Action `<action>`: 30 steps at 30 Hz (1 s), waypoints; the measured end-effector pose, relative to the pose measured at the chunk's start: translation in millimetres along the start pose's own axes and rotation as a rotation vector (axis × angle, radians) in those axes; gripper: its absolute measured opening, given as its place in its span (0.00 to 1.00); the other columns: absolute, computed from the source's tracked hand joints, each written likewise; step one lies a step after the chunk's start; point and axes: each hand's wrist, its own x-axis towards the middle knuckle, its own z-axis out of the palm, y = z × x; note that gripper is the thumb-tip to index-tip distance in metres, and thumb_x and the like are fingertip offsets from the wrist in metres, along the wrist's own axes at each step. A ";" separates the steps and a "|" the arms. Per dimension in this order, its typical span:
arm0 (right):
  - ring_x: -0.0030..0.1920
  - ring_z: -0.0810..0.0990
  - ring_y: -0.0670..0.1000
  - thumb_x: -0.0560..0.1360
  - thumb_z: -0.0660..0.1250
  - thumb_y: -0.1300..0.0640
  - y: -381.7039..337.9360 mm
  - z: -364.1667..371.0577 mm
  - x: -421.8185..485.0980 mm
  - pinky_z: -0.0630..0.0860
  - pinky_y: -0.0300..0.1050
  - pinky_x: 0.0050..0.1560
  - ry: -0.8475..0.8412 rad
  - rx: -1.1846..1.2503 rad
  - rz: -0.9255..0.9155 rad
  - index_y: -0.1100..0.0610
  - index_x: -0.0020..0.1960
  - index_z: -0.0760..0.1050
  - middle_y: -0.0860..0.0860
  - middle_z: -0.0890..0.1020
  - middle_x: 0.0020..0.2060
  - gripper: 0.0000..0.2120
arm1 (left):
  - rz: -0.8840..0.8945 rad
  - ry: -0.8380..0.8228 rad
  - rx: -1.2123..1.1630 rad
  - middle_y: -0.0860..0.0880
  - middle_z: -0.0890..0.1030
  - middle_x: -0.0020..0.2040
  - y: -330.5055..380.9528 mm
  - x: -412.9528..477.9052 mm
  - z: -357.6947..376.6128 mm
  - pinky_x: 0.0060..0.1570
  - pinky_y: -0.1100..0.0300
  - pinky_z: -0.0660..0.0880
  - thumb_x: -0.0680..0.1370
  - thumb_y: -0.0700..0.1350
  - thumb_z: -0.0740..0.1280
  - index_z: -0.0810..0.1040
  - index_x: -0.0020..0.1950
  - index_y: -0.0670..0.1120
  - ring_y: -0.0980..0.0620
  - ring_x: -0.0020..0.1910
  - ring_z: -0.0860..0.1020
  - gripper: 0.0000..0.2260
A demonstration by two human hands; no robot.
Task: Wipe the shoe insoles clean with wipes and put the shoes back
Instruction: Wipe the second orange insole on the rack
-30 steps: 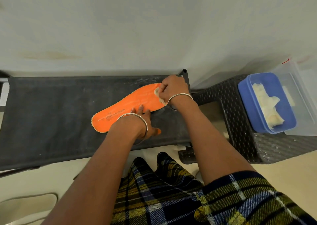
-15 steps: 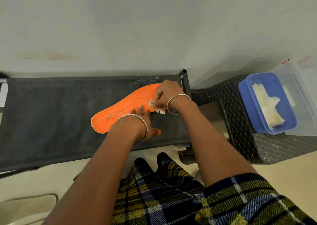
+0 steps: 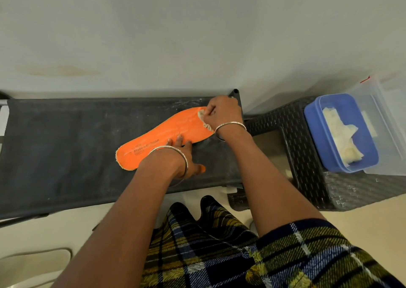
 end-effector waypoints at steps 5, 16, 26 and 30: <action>0.40 0.84 0.49 0.66 0.75 0.63 -4.9 -2.8 -1.6 0.83 0.46 0.49 -0.264 -0.094 -0.059 0.55 0.37 0.86 0.50 0.86 0.37 0.04 | -0.003 0.001 0.002 0.46 0.35 0.78 0.7 1.1 1.4 0.76 0.43 0.47 0.80 0.61 0.59 0.38 0.79 0.47 0.40 0.77 0.38 0.39; 0.42 0.84 0.48 0.67 0.74 0.62 -5.2 -1.5 -2.7 0.82 0.44 0.50 -0.178 -0.053 -0.050 0.52 0.35 0.83 0.48 0.86 0.39 0.07 | -0.001 -0.001 -0.009 0.47 0.34 0.78 1.5 0.3 0.4 0.76 0.43 0.47 0.80 0.60 0.59 0.38 0.79 0.48 0.40 0.77 0.38 0.39; 0.46 0.84 0.54 0.71 0.72 0.57 -2.8 1.0 -0.1 0.81 0.49 0.53 0.003 0.018 0.026 0.52 0.39 0.83 0.51 0.86 0.43 0.02 | -0.008 0.000 -0.017 0.47 0.35 0.78 0.6 1.5 1.4 0.76 0.44 0.47 0.80 0.61 0.59 0.38 0.79 0.48 0.41 0.77 0.38 0.39; 0.31 0.81 0.45 0.66 0.74 0.63 -8.4 1.1 -6.0 0.84 0.48 0.45 -0.277 -0.036 -0.051 0.52 0.34 0.84 0.47 0.85 0.35 0.07 | -0.006 0.002 -0.023 0.47 0.35 0.78 1.0 1.5 1.4 0.76 0.43 0.47 0.80 0.60 0.59 0.38 0.79 0.48 0.41 0.77 0.37 0.39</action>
